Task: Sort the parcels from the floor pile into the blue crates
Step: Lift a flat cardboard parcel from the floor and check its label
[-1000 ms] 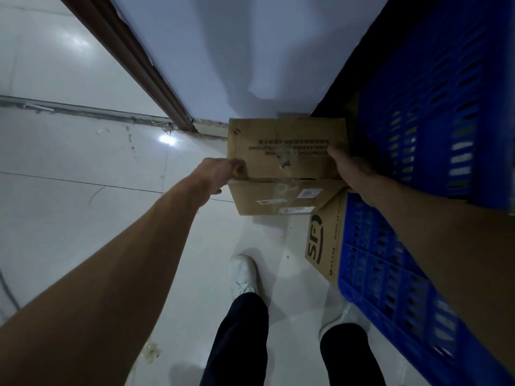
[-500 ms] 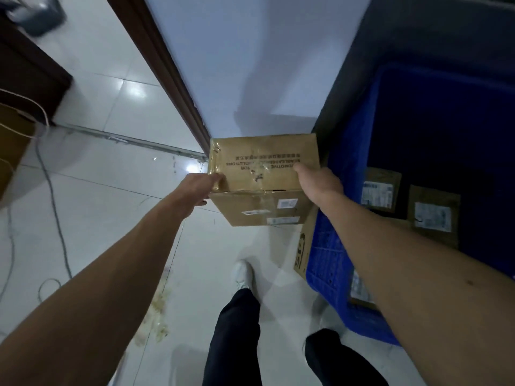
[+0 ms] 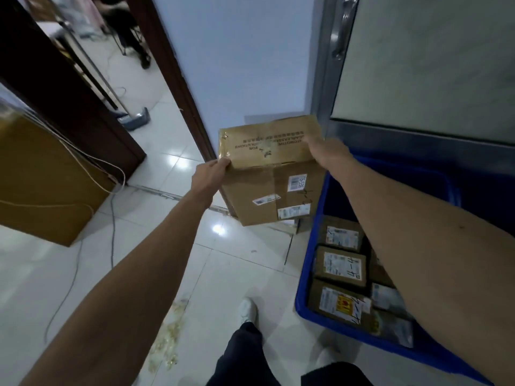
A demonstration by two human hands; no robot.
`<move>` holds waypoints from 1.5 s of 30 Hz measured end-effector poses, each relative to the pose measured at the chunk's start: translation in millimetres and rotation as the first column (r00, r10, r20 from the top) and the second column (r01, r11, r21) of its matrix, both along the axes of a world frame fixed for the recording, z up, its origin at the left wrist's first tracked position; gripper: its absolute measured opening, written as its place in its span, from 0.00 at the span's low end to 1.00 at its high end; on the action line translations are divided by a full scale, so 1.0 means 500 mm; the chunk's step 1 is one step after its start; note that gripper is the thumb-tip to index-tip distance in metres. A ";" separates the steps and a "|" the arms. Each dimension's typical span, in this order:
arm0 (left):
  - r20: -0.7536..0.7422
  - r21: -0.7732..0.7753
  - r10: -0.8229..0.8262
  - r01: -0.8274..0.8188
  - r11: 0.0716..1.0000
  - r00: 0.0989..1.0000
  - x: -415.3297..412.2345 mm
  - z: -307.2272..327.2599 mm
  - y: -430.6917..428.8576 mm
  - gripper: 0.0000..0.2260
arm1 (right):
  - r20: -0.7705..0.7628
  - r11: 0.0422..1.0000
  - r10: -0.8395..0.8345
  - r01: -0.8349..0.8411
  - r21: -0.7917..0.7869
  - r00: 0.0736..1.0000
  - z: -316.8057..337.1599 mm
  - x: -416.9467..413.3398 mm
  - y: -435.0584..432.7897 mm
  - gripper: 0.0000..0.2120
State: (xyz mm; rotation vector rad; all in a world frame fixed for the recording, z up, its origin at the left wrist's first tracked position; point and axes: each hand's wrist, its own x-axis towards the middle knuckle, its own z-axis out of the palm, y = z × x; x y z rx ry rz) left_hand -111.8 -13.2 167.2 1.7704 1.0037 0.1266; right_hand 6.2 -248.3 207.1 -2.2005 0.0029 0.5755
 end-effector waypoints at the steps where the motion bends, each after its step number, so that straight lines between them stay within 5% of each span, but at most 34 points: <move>1: 0.029 0.014 0.010 -0.011 1.000 1.000 0.003 0.028 -0.017 0.14 | 0.032 1.000 -0.002 0.001 0.029 0.999 0.027 0.005 -0.017 0.28; 3: 0.082 0.026 0.026 -0.028 0.999 0.996 0.008 0.089 -0.049 0.14 | 0.091 0.998 -0.007 0.001 0.061 0.996 0.076 0.012 -0.052 0.24; 7: 0.173 0.078 -0.001 -0.013 0.997 0.985 0.020 0.198 -0.108 0.14 | 0.118 0.996 -0.040 0.030 0.090 0.992 0.156 0.011 -0.120 0.39; 18: 0.306 0.197 -0.354 0.305 0.932 0.884 0.087 0.415 -0.302 0.37 | 0.252 0.973 -0.221 0.197 0.117 0.942 0.309 -0.008 -0.343 0.36; 23: 0.386 0.177 -0.485 0.453 0.874 0.785 0.117 0.487 -0.390 0.31 | 0.291 0.906 -0.415 0.362 0.220 0.862 0.402 -0.029 -0.431 0.46; 28: 0.567 0.098 -0.478 0.522 0.848 0.671 0.124 0.503 -0.474 0.27 | 0.394 0.820 -0.569 0.468 0.329 0.722 0.486 -0.089 -0.503 0.39; 31: 0.618 0.060 -0.471 0.560 0.827 0.629 0.110 0.503 -0.526 0.29 | 0.411 0.858 -0.513 0.440 0.265 0.754 0.521 -0.132 -0.555 0.43; 38: 0.508 -0.038 -0.495 0.592 0.805 0.705 0.077 0.504 -0.619 0.32 | 0.469 0.917 -0.396 0.366 0.158 0.789 0.586 -0.238 -0.640 0.44; 45: 0.455 -0.156 -0.588 0.710 0.687 0.669 0.045 0.510 -0.724 0.28 | 0.439 0.884 -0.467 0.427 0.193 0.768 0.554 -0.309 -0.759 0.51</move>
